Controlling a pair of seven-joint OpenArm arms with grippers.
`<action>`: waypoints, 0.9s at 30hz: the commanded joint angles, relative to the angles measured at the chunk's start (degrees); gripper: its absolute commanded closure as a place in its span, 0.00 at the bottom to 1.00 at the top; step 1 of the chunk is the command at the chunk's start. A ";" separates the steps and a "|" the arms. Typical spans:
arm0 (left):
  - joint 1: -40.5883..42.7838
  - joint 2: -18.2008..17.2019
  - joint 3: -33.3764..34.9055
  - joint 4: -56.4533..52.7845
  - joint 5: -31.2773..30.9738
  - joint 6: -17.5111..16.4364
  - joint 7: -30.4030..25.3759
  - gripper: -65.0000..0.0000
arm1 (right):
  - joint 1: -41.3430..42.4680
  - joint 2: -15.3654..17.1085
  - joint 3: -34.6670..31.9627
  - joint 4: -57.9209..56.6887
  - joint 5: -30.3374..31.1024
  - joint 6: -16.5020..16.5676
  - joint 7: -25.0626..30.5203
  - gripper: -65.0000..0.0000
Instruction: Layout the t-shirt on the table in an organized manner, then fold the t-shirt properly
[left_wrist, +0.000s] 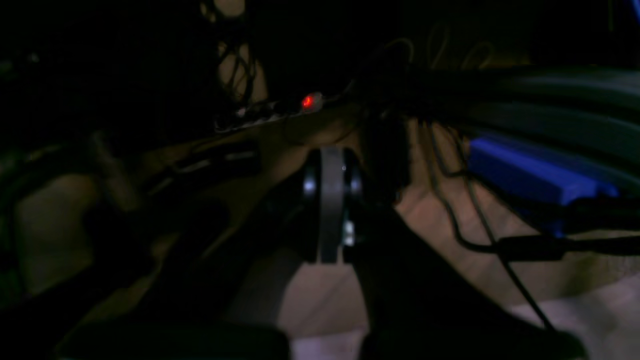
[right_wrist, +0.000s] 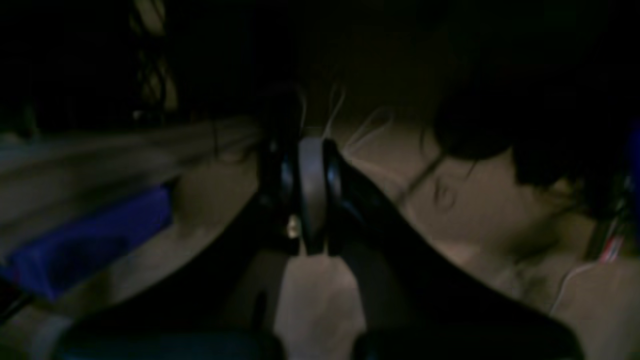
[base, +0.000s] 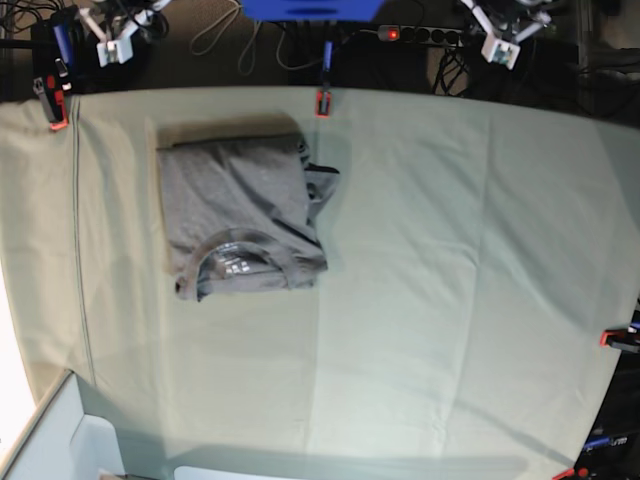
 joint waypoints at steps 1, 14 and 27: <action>0.95 0.05 -0.14 -2.43 -0.36 -0.30 -2.59 1.00 | -0.66 0.29 0.28 -0.65 0.50 0.36 0.93 1.00; -22.26 -13.04 0.48 -67.48 -0.36 -0.30 -30.02 1.00 | 6.02 2.31 -0.34 -23.86 -3.81 0.36 5.33 1.00; -33.95 -14.98 22.72 -85.06 -0.89 25.24 -36.08 1.00 | 16.22 5.91 -0.60 -64.48 -19.37 -23.86 41.64 1.00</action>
